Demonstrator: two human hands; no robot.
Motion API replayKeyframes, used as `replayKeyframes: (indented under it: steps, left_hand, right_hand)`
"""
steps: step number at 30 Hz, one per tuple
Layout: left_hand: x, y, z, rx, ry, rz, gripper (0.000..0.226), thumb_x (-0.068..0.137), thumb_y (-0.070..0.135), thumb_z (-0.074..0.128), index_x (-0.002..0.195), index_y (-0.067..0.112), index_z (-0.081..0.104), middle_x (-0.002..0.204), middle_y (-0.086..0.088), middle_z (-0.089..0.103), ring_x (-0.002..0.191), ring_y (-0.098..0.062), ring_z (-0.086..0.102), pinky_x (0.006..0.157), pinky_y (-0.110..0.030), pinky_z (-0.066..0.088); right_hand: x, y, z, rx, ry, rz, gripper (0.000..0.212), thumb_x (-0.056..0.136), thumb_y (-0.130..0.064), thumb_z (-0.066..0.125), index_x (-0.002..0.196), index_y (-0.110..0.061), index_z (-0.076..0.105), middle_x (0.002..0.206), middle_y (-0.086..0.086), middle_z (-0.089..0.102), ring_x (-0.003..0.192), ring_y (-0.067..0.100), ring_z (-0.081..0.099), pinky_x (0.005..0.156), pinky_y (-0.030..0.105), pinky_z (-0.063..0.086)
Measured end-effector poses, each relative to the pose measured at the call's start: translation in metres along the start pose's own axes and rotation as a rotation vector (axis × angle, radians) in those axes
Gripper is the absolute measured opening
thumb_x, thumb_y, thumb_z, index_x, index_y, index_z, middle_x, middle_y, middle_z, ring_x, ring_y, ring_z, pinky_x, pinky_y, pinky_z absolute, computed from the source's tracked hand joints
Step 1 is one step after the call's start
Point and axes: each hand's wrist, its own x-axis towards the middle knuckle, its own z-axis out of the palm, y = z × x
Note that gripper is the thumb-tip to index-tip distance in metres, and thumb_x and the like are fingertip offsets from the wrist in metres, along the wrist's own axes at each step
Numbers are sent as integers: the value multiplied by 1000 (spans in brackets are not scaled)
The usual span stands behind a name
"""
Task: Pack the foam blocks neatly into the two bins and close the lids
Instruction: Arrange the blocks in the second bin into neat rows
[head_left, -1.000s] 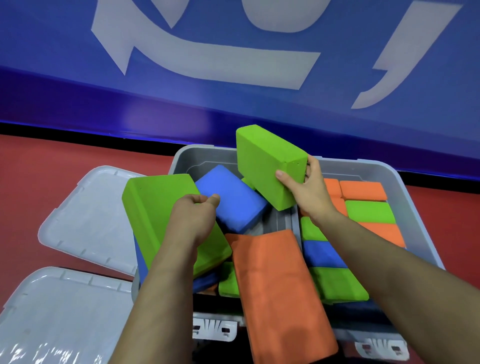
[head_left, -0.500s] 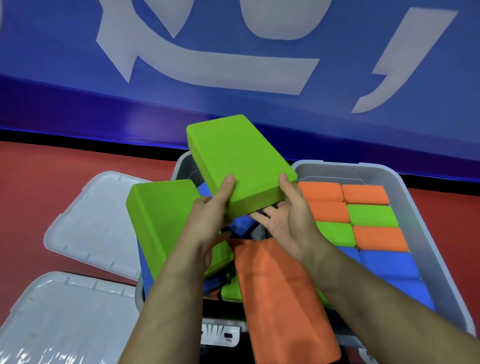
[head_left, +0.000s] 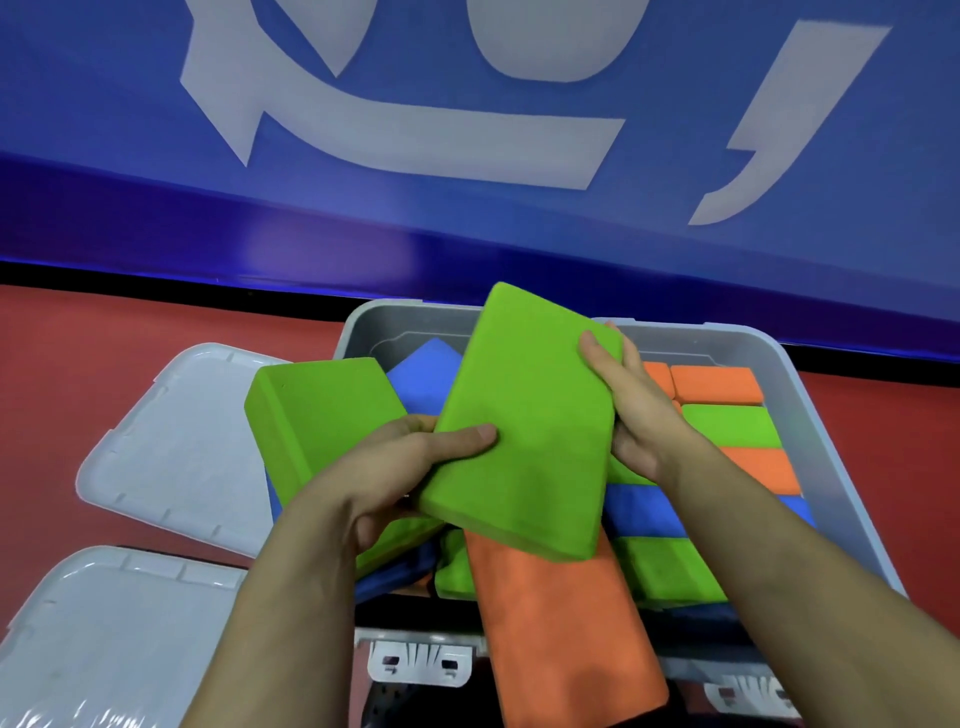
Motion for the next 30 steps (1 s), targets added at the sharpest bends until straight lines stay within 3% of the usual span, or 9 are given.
replayKeyframes:
  steps: [2,4,8,13,18,20,23,26,30]
  left_hand:
    - [1,0,-2,4,-7,12,64,69,50,87,121,17,69,108,4,78,108,-18,72,91,-33,52]
    - [7,-1,-3,-31,82,63,91,60,65,86,135,21,60,121,4,73,112,-18,68,100,-38,49]
    - [17,0,-9,-145,344,157,62,87,60,69,133,19,60,124,0,65,113,-19,63,107,-45,47]
    - [22,-4,-7,-124,418,171,71,70,71,70,124,25,63,129,1,65,119,-22,62,109,-48,46]
    - [32,-9,0,-88,426,187,67,76,65,72,125,19,65,131,-19,65,115,-33,66,95,-42,53]
    - [36,-9,2,-77,438,189,58,83,58,73,125,19,64,127,-24,66,101,-31,68,82,-36,53]
    - [43,-11,2,-53,448,171,52,89,53,71,126,18,61,119,-23,68,88,-23,66,67,-28,45]
    - [48,-13,1,-14,464,167,52,92,51,68,130,15,59,114,-19,70,88,-18,65,62,-23,41]
    - [52,-14,-3,25,531,150,52,93,50,67,129,14,61,115,-9,70,104,-20,66,80,-30,47]
  right_hand:
    - [-3,2,-7,-72,-24,38,50,94,-33,67,140,-24,48,121,2,74,110,21,72,89,43,61]
    - [-7,3,-15,-182,-78,101,48,92,-33,69,136,-23,52,119,3,75,109,23,72,92,47,59]
    - [-13,8,-20,-461,-285,171,44,86,-25,75,125,-14,59,117,7,75,110,24,71,97,41,56]
    - [-10,18,-16,-654,-397,174,41,87,-33,75,120,-11,64,110,2,76,106,18,71,93,32,55]
    - [16,30,-17,-920,-459,120,58,89,-70,59,105,-16,74,112,5,70,111,18,66,106,41,47]
    - [36,37,-12,-891,-337,119,52,95,-65,52,109,-21,75,117,-7,71,117,10,63,109,33,43]
    - [77,48,-2,-881,-166,66,46,96,-52,61,126,-17,66,134,-4,64,128,14,57,107,29,42]
    - [116,59,8,-1169,-166,123,72,92,-48,70,149,-13,43,147,7,51,131,23,53,100,30,42]
    - [153,84,8,-1358,-190,285,97,85,-50,77,154,-6,24,148,14,49,128,31,55,102,38,45]
